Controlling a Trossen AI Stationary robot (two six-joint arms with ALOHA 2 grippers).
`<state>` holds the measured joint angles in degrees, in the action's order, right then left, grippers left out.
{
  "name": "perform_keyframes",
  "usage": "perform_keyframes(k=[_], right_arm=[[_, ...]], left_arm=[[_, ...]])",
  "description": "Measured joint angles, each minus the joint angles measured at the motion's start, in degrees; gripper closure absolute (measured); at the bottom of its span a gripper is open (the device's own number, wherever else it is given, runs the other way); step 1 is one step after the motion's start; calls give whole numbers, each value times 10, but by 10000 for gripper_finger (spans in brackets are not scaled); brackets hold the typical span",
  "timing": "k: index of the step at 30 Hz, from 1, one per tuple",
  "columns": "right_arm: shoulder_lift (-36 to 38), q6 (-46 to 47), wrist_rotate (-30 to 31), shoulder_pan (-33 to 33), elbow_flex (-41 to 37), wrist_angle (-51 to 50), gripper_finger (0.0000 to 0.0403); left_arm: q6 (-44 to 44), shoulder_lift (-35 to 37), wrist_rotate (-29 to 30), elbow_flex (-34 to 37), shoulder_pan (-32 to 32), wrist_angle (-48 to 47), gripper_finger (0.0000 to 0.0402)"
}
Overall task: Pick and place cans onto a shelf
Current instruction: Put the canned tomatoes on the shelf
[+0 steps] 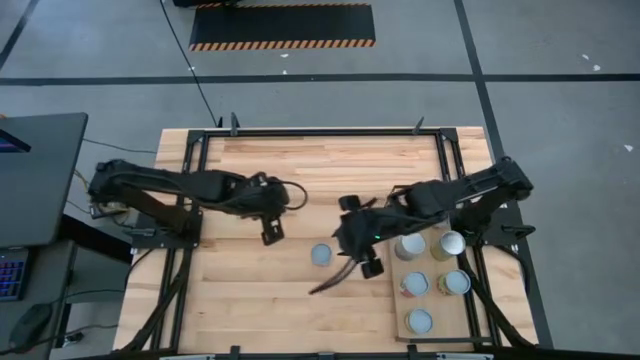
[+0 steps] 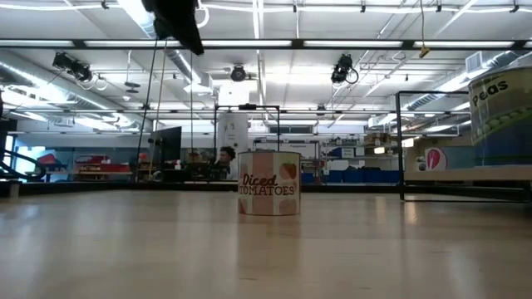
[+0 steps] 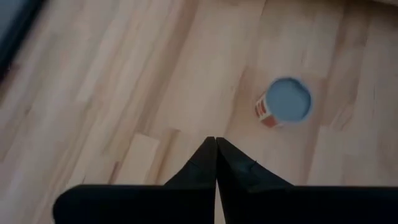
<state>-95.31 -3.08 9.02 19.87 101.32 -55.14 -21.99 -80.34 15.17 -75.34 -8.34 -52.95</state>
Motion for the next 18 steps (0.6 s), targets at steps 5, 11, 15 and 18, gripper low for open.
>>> perform_keyframes(k=[5, 11, 15, 18], right_arm=[[-45, 3, -75, -38, 14, 20, 111], [-101, -49, -120, -66, 19, 12, 21], [-141, -126, -171, -88, 19, 7, 8], [-169, -220, -183, -99, 19, 7, 12]], left_arm=[[-17, 44, 37, 0, -23, -25, 391], [-18, 57, 52, 1, -27, -54, 391], [-58, 57, 52, 0, -28, -104, 391], [-110, 59, 51, 0, -28, -171, 391]])
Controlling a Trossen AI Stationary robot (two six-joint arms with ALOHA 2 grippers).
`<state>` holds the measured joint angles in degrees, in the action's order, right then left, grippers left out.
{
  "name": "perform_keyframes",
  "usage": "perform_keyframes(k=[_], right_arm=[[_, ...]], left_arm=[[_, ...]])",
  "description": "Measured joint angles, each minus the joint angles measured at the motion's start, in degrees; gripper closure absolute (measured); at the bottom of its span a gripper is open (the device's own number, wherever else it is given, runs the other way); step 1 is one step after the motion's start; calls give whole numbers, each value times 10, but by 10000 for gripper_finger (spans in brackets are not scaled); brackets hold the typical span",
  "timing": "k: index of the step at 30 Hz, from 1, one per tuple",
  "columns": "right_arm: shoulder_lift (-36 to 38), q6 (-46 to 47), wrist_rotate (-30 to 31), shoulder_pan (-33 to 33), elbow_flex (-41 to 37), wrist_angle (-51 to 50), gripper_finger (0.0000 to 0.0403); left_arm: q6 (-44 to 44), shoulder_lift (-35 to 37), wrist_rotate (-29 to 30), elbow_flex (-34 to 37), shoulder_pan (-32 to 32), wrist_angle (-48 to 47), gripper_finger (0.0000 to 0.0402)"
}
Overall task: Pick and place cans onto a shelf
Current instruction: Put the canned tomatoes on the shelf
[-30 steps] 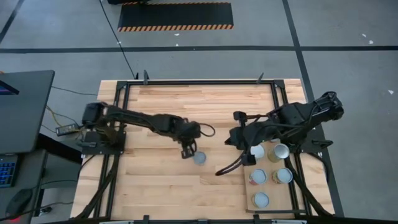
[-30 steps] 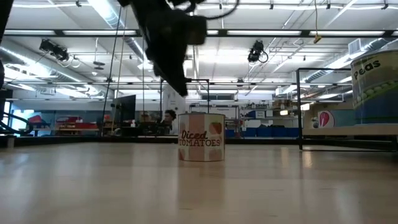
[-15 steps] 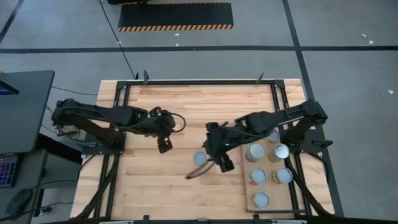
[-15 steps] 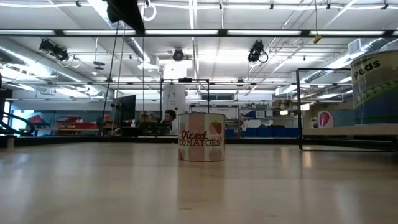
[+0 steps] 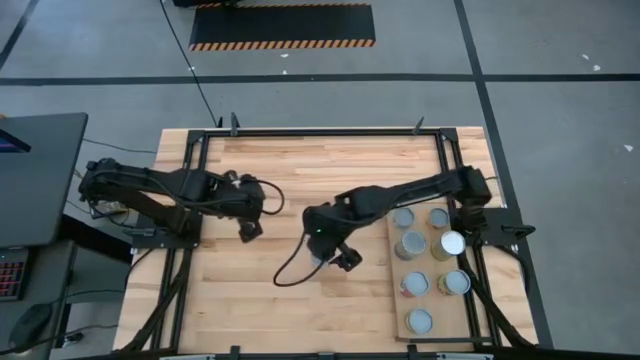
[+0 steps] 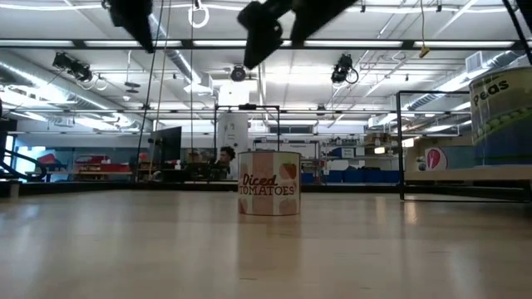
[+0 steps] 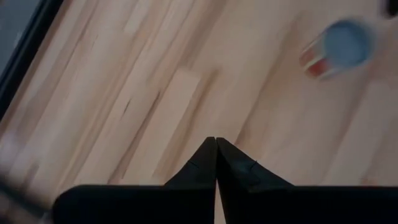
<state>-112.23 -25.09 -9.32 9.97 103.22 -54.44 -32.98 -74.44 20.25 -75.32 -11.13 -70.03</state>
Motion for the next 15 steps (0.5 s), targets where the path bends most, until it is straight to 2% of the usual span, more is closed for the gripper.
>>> perform_keyframes(k=[8, 15], right_arm=[[-83, -201, -14, -23, 0, 3, 11], [-112, -259, -64, -44, -1, 6, 20]], left_arm=[[-124, 27, -8, 0, 0, -156, 391], [-170, 41, 23, 0, 0, -169, 391]])
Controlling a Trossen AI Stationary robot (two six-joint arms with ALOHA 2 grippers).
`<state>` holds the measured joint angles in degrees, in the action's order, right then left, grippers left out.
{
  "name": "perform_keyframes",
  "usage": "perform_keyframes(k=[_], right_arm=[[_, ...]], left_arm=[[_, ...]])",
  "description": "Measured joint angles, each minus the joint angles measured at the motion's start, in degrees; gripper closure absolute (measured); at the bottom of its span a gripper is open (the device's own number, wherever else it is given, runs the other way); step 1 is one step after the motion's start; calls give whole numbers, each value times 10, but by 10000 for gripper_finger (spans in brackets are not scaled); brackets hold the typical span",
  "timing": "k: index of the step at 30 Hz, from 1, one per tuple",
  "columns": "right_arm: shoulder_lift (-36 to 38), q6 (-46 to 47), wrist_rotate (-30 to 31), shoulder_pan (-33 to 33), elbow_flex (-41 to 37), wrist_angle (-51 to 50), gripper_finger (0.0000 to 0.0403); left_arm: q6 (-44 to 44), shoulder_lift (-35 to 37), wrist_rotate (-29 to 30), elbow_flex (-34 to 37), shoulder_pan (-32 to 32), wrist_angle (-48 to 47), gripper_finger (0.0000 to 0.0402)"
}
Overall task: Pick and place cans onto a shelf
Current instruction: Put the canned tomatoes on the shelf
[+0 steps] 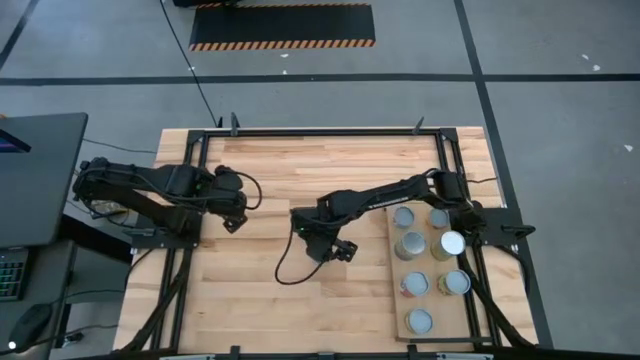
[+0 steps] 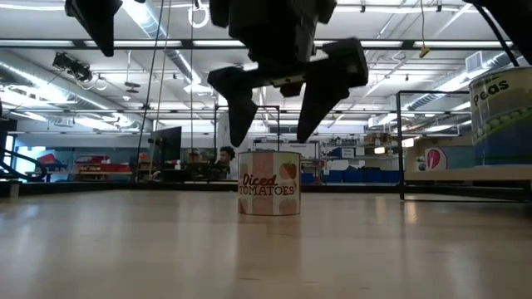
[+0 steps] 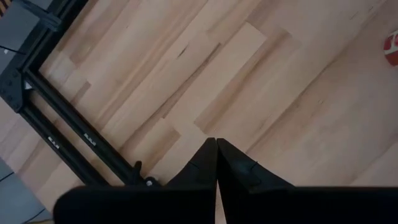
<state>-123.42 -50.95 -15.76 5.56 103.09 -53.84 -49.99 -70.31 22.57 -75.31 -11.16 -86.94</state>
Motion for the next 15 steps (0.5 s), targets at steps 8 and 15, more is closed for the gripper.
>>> perform_keyframes(k=[8, 15], right_arm=[[-12, -32, -11, -5, -23, 36, 30], [-13, -67, 10, 7, -31, 56, 31]], left_arm=[[1, 0, 10, 0, 0, 2, 390], [9, 0, 12, 0, 0, 2, 390]])
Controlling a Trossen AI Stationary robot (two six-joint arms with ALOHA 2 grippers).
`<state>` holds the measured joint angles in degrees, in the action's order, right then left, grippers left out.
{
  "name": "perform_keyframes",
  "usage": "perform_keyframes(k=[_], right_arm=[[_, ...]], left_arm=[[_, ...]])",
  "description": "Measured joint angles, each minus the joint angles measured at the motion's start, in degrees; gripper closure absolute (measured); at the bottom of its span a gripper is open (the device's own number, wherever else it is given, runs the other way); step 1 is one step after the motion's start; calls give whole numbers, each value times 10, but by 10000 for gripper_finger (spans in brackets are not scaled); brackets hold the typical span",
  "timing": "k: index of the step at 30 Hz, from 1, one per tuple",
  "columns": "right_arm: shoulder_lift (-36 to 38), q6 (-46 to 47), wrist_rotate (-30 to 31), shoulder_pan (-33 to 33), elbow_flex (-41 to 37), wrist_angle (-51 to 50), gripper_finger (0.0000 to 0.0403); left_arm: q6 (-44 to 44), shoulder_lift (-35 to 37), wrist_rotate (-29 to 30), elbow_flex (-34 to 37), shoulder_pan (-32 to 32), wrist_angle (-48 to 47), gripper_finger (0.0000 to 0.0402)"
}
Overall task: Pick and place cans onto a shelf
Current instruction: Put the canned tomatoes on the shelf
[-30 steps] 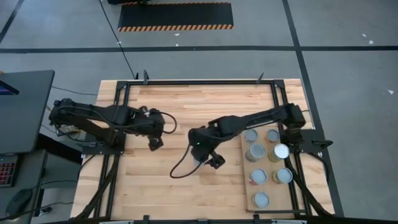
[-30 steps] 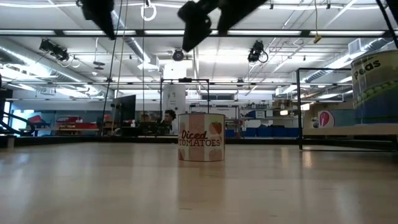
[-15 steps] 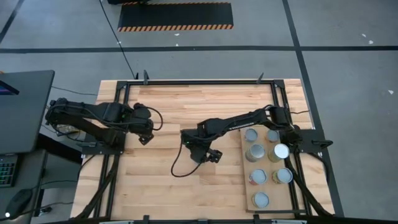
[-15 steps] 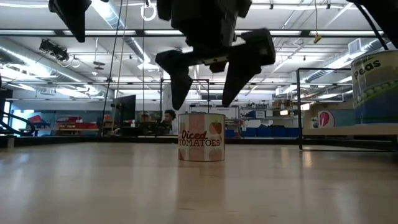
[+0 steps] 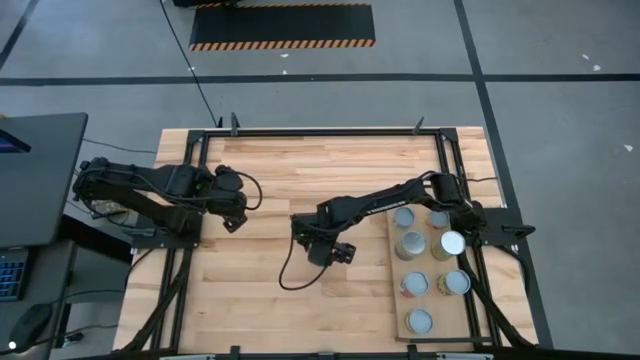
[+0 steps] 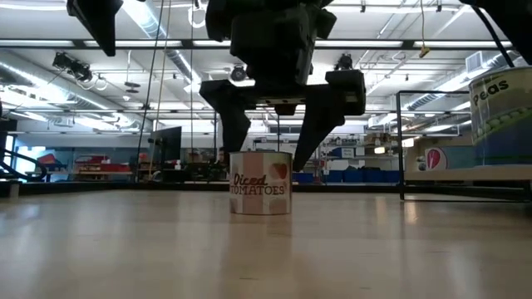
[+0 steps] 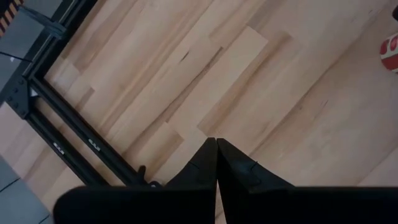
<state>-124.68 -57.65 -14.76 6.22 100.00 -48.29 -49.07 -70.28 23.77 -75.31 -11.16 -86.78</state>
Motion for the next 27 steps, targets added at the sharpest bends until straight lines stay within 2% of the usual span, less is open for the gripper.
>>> perform_keyframes(k=[8, 14, 19, 24, 27], right_arm=[[0, 56, 3, 2, -20, 7, 38], [4, 220, 25, 11, 14, 5, 52], [5, 491, 43, 19, 47, 12, 51], [5, 871, 103, 23, 50, 9, 50], [5, 1025, 123, 24, 50, 9, 50]], left_arm=[[17, 0, 2, 0, 0, 0, 390], [18, 0, 2, 0, 0, 0, 390], [46, 0, 5, 0, 0, 0, 390], [66, 0, 30, 0, 0, 0, 390], [79, 0, 39, 0, 0, 0, 390]])
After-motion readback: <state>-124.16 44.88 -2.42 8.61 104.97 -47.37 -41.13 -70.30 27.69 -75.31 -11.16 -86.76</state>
